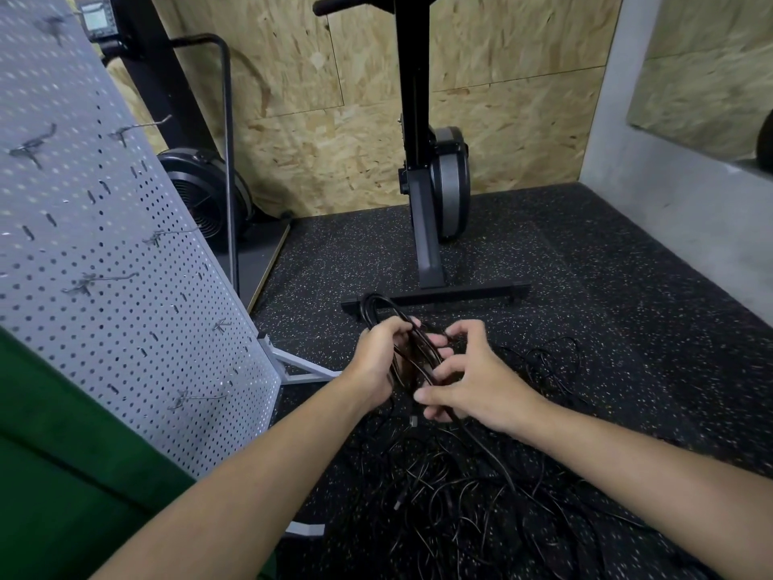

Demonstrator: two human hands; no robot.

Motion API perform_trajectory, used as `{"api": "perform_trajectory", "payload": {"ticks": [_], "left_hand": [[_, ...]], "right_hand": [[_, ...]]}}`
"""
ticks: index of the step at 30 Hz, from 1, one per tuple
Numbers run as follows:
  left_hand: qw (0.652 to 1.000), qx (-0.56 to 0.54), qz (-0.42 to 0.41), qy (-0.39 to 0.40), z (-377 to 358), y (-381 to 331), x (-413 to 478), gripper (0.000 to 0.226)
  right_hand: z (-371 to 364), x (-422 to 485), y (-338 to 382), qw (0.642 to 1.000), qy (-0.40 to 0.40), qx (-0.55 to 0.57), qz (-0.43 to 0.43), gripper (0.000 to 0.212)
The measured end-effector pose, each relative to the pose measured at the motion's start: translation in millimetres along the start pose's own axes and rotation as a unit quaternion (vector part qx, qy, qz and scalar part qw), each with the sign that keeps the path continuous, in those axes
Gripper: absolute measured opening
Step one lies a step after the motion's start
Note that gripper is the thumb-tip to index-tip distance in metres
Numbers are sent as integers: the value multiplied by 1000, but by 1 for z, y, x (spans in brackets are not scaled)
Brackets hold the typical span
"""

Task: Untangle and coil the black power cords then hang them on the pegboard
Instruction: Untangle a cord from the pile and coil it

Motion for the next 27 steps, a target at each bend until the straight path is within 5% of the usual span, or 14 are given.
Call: {"api": "perform_trajectory", "payload": {"ticks": [3, 5, 7, 9, 17, 21, 27], "left_hand": [[999, -51, 4, -12, 11, -5, 6, 23], [996, -86, -5, -11, 19, -12, 8, 30], [997, -77, -12, -11, 25, -17, 7, 38], [1000, -25, -16, -11, 25, -18, 5, 44], [969, 237, 15, 68, -7, 6, 0, 49], [959, 272, 44, 60, -3, 12, -1, 45], [943, 308, 105, 74, -1, 28, -6, 60]], "right_hand": [[3, -7, -16, 997, 12, -9, -79, 67], [-11, -25, -33, 973, 151, -30, -171, 49], [-25, -52, -46, 913, 331, -89, -220, 31], [-26, -61, -56, 884, 393, -129, -220, 33], [-17, -18, -38, 874, 314, -370, -12, 22], [2, -5, -27, 924, 229, -301, -53, 18], [25, -3, -2, 936, 195, -292, 30, 10]]}}
Point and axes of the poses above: each hand's wrist, its own x-axis towards the middle knuckle, its own z-axis out of the back of the hand, y = z × x, the point moved 10 cm from there along x, towards the middle knuckle, and after that the axes turned 12 degrees about z, right-handed, at the moved point
